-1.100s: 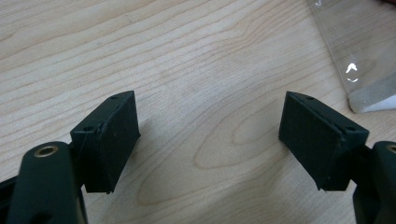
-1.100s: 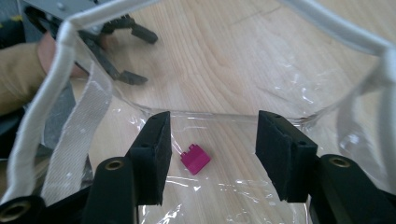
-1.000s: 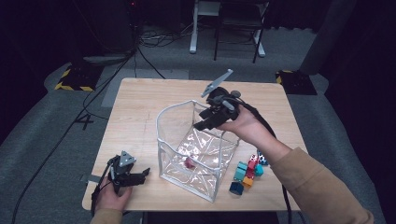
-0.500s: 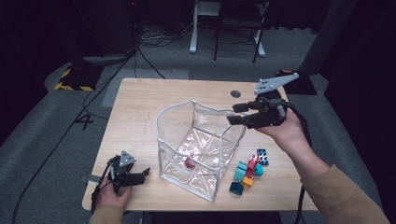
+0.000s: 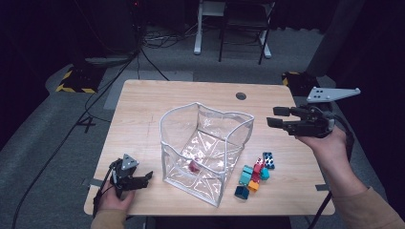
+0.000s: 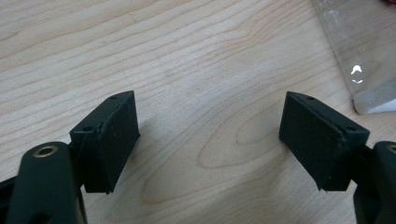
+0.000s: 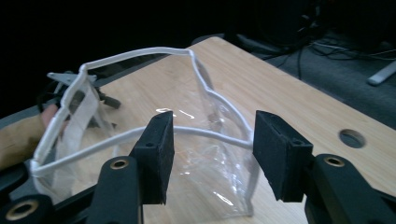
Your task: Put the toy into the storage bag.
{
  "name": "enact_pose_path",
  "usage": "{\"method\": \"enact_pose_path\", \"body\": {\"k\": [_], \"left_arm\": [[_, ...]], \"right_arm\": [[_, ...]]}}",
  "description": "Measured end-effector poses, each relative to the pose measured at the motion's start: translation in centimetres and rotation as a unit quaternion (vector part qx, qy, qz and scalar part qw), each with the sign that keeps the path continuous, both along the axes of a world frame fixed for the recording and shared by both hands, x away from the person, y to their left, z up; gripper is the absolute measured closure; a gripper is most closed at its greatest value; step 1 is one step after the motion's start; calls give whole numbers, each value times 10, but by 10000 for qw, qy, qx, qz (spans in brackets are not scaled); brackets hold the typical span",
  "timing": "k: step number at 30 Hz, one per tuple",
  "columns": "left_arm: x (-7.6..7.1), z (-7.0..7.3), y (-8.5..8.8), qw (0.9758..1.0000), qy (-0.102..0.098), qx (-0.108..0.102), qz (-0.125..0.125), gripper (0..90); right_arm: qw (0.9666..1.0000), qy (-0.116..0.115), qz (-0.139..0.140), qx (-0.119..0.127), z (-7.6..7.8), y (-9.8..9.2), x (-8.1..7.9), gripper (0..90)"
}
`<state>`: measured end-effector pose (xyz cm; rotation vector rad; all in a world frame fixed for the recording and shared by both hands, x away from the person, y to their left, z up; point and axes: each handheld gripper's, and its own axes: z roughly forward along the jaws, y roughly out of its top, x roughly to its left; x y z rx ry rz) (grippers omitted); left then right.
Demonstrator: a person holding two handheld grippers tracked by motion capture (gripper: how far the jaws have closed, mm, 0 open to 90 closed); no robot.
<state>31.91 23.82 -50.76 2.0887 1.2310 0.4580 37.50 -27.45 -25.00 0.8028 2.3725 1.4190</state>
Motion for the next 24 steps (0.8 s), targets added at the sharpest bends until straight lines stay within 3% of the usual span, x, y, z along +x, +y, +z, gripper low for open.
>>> {"method": "enact_pose_path", "body": {"k": [2,12,17,24], "left_arm": [[0,0,1,10000,7,4,-29,204],[1,0,3,10000,-6,-2,-51,204],[1,0,3,10000,-5,-7,-26,204],[1,0,3,10000,1,-7,1,204]], "right_arm": [[9998,-105,-154,-59,-7,-10,-2,478],[9979,-37,-628,-126,-28,-37,5,473],[9968,-29,-785,-152,-40,-44,9,471],[9946,107,-933,-446,-69,-43,16,474]]}}
